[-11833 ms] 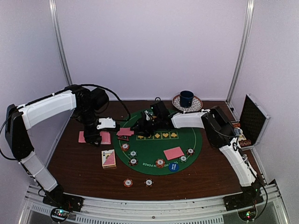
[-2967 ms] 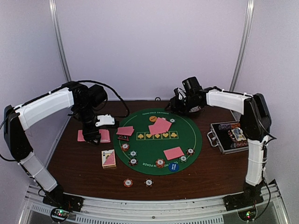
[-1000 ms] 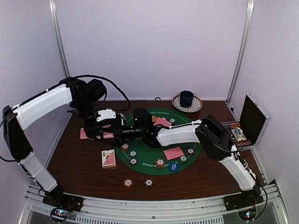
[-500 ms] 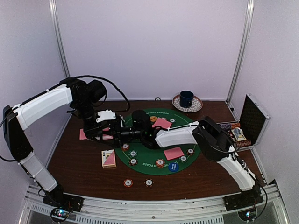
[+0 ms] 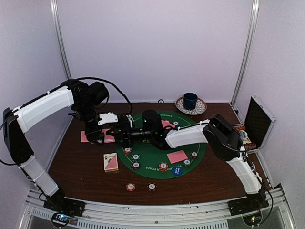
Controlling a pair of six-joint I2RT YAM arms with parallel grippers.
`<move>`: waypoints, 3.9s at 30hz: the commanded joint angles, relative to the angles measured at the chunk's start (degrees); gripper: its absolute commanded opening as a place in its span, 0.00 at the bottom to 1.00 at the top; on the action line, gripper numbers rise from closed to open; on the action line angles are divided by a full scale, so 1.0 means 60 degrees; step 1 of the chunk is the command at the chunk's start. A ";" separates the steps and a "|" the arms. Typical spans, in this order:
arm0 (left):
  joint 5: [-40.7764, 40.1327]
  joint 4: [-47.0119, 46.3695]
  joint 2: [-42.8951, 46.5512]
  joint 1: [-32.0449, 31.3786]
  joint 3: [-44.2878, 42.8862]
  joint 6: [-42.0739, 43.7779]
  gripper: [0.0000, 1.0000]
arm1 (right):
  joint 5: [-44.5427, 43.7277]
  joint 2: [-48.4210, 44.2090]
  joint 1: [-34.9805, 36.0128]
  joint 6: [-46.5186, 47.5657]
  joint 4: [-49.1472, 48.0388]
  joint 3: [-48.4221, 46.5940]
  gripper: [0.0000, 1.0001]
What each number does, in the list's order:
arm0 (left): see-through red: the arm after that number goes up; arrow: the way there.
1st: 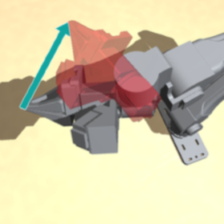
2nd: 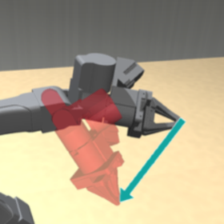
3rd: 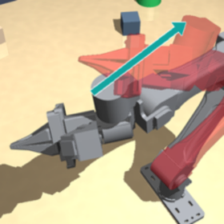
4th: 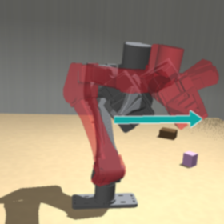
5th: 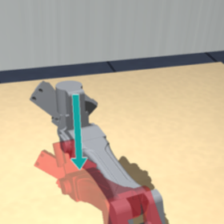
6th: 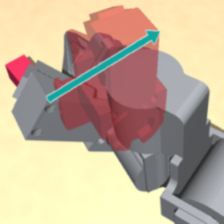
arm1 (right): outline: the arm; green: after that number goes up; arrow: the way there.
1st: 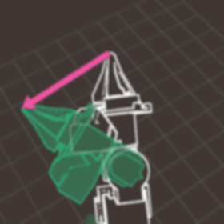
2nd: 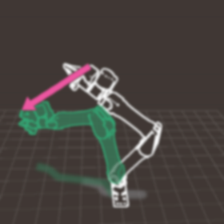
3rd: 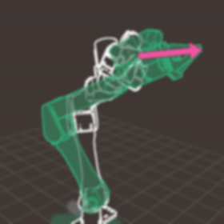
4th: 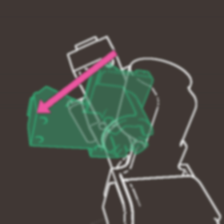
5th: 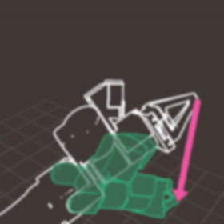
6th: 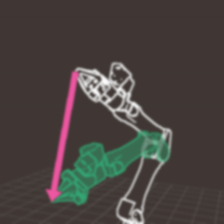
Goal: Distribute texas hold em gaming equipment
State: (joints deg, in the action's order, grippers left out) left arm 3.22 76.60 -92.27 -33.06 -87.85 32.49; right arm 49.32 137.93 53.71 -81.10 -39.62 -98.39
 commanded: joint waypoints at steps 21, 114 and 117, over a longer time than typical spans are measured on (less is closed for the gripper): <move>-0.0234 -0.0037 0.0195 -0.0013 0.0114 0.0092 0.00 | 0.0212 -0.1023 -0.0132 -0.0986 -0.1294 0.0982 0.45; -0.0664 -0.0088 0.0386 -0.0013 0.0466 0.0254 0.00 | -0.3003 -0.6910 -0.4281 1.0287 1.3646 0.4518 0.41; -0.0667 -0.0091 0.0366 -0.0013 0.0452 0.0239 0.00 | -0.2967 -0.6124 -0.4129 1.0255 1.3155 0.3867 0.38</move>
State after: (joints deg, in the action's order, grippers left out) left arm -1.26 76.49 -91.70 -33.06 -85.38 33.17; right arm 33.82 95.79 27.94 -20.93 42.11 -70.83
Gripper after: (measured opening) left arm 0.670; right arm 0.394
